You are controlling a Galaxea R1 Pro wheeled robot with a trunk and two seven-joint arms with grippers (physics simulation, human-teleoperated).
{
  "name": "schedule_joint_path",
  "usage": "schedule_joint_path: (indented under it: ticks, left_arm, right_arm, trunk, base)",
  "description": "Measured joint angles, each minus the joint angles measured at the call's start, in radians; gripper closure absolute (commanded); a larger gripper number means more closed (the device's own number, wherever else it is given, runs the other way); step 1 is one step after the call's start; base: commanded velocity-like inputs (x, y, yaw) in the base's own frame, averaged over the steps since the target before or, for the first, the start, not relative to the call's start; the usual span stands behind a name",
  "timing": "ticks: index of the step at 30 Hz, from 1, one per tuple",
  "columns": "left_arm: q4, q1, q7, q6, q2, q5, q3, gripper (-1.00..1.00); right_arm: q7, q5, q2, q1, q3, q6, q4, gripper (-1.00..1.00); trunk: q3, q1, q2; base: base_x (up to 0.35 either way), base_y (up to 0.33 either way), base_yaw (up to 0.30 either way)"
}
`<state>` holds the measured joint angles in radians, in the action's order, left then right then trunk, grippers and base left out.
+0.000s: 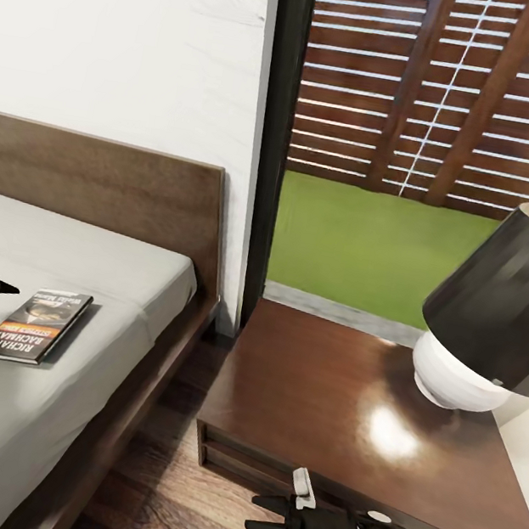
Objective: In the bedroom, move the book from the bed onto either nightstand, and place the two sandals side by side next to the bed.
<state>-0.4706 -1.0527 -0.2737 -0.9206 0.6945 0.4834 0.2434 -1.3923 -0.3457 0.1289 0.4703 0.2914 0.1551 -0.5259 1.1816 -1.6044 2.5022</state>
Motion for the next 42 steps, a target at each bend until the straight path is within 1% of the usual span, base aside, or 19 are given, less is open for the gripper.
schedule_joint_path:
  ticks: [42]
  left_arm:
    - [-0.001, 0.000, -0.002, 0.000, 0.000, 0.002, 0.000, -1.00]
  right_arm:
    - [0.000, 0.001, 0.000, 0.000, -0.003, 0.000, 0.002, -1.00]
  trunk:
    - [0.000, 0.000, 0.000]
  base:
    - [0.000, 0.000, 0.000]
